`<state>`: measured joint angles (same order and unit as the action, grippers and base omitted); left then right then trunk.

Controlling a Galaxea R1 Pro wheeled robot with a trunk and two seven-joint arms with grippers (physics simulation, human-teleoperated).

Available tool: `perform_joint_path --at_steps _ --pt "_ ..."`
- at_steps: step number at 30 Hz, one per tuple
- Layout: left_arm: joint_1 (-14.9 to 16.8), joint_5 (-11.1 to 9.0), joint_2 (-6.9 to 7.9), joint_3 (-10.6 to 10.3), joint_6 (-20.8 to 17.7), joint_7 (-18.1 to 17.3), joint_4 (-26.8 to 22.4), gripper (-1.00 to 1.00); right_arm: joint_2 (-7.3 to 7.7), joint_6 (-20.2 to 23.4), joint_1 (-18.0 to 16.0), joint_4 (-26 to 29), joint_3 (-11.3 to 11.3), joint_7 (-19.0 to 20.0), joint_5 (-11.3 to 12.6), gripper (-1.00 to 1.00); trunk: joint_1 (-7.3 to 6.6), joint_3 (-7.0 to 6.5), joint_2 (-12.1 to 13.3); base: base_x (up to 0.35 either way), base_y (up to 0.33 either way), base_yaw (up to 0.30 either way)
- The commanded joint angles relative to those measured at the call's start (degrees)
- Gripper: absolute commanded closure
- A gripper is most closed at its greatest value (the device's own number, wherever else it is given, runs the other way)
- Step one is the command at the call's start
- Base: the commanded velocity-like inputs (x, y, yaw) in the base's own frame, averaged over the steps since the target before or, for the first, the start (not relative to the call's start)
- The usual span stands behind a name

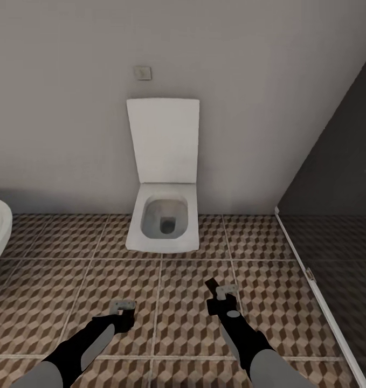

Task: Take the four mousetraps from the cabinet in the bathroom and place them on the bathroom floor. Make sure all four end up on the same floor surface, and ensure that at least two of them are either under or directly next to the same bathroom sink.

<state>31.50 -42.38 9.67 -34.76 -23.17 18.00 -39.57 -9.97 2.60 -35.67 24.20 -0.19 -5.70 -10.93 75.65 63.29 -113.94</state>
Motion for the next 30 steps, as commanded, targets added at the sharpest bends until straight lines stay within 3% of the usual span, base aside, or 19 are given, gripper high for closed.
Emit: perform_joint_path --at_steps 1,4,30 --pt "0.05 -0.51 0.09 -0.40 -0.09 0.64 -0.14 1.00 -0.02 0.29 -0.01 0.05 0.02 -0.45 -0.58 1.00 -0.01 0.09 -0.02 0.002 0.000 0.000" --pt "0.05 -0.51 0.09 -0.40 -0.11 0.64 -0.14 1.00 -0.02 0.29 -0.01 0.05 0.02 -0.45 -0.58 1.00 -0.01 0.22 -0.02 0.001 0.000 0.000" --pt "0.05 -0.51 0.05 -0.48 -0.11 0.64 -0.16 1.00 -0.02 0.26 -0.01 0.05 0.06 -0.45 -0.67 1.00 5.70 6.40 -10.45 0.000 0.000 0.000"
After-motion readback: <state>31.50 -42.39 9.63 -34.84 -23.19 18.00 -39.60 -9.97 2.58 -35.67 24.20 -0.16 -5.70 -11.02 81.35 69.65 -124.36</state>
